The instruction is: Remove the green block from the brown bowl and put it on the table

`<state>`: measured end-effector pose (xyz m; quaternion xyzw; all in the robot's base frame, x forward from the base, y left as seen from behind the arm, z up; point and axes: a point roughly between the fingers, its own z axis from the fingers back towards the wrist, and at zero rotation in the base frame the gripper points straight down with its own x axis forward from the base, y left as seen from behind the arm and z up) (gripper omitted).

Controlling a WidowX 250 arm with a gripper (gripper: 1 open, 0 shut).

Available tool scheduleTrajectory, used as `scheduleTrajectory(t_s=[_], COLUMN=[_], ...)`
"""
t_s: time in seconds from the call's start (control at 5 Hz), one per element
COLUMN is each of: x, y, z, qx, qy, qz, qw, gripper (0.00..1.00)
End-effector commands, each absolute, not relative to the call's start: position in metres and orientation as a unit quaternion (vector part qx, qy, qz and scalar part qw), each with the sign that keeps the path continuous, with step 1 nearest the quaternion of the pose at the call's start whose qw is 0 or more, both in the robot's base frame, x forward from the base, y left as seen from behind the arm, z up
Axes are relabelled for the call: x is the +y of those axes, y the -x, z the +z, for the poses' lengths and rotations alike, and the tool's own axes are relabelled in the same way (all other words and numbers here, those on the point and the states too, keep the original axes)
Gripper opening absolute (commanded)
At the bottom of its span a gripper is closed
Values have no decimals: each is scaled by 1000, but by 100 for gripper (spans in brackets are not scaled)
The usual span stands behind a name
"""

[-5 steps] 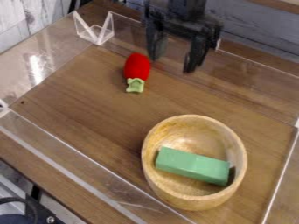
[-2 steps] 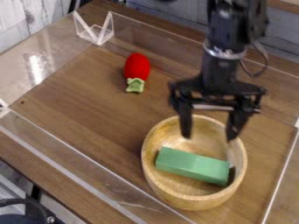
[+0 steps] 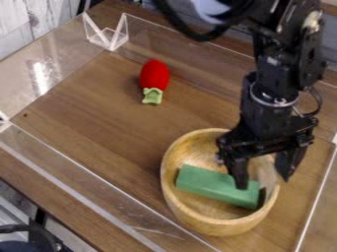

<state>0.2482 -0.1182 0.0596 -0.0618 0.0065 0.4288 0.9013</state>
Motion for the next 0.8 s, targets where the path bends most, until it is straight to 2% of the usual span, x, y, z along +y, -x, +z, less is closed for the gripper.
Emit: scheduleTrajectory(t_s=[0.0, 0.4, 0.6], x=[-118, -104, -96], y=[-257, -268, -269], z=[64, 68, 60], qx=[-9, -14, -19], qy=[81, 87, 90], qz=[455, 481, 517], qw=[887, 872, 851], gripper=[100, 100, 100])
